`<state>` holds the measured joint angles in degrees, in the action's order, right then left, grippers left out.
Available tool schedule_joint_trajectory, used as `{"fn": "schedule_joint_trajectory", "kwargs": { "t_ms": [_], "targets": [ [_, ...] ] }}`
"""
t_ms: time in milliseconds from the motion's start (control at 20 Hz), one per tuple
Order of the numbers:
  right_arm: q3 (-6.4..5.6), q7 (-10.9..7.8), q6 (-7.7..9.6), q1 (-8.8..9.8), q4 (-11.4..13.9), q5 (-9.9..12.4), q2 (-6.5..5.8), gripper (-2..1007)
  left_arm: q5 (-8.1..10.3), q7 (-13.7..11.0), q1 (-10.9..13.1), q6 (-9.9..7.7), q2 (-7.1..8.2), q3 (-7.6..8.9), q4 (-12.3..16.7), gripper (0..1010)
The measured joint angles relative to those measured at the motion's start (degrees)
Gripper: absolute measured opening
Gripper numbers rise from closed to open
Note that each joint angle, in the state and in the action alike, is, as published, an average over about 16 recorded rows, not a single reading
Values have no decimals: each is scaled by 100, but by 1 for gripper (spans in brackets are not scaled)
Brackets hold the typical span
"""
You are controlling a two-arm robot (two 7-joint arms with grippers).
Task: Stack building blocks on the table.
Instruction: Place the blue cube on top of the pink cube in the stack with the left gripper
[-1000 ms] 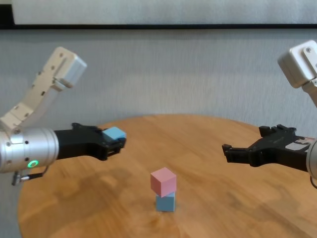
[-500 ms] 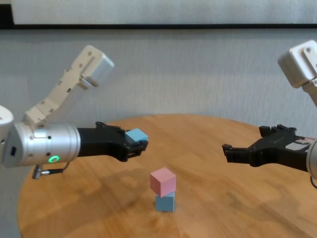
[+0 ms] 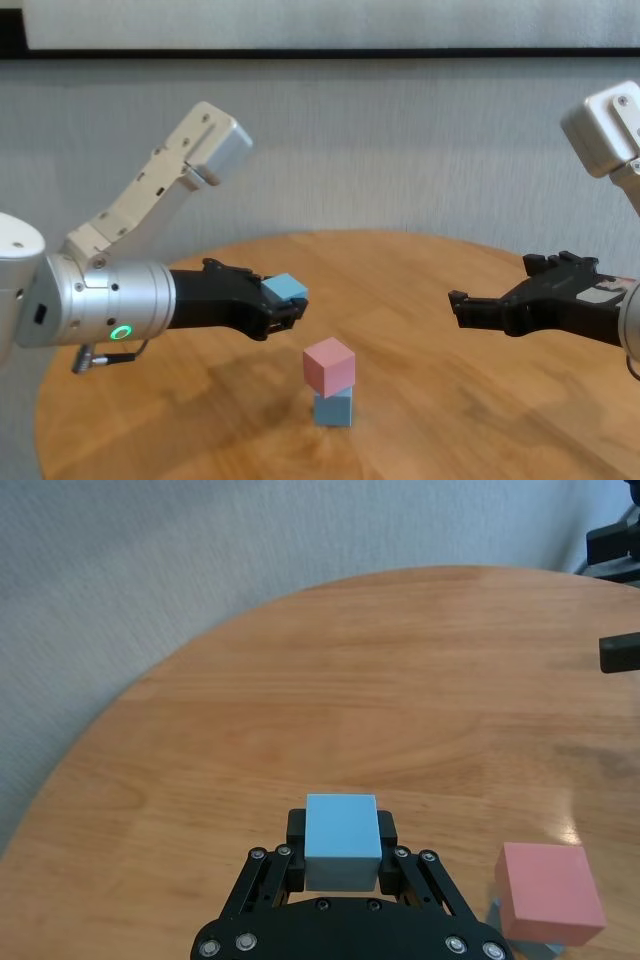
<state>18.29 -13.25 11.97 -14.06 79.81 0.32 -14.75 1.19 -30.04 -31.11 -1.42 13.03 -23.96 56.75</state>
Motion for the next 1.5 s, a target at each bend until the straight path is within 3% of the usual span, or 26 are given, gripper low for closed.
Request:
{"fn": "schedule_joint_trajectory", "kwargs": {
  "t_ms": [300,700,1150,1500],
  "targets": [
    [0,0,0,0,0,0,0,1005,90,150,195,-81,114,32,358,397],
    [0,0,0,0,0,0,0,1005,288,190,410,-1,272,77,755,397],
    [0,0,0,0,0,0,0,1005,574,0,587,114,419,39,1105,397],
    [0,0,0,0,0,0,0,1005,834,-227,639,181,466,-31,1183,397]
  ]
}}
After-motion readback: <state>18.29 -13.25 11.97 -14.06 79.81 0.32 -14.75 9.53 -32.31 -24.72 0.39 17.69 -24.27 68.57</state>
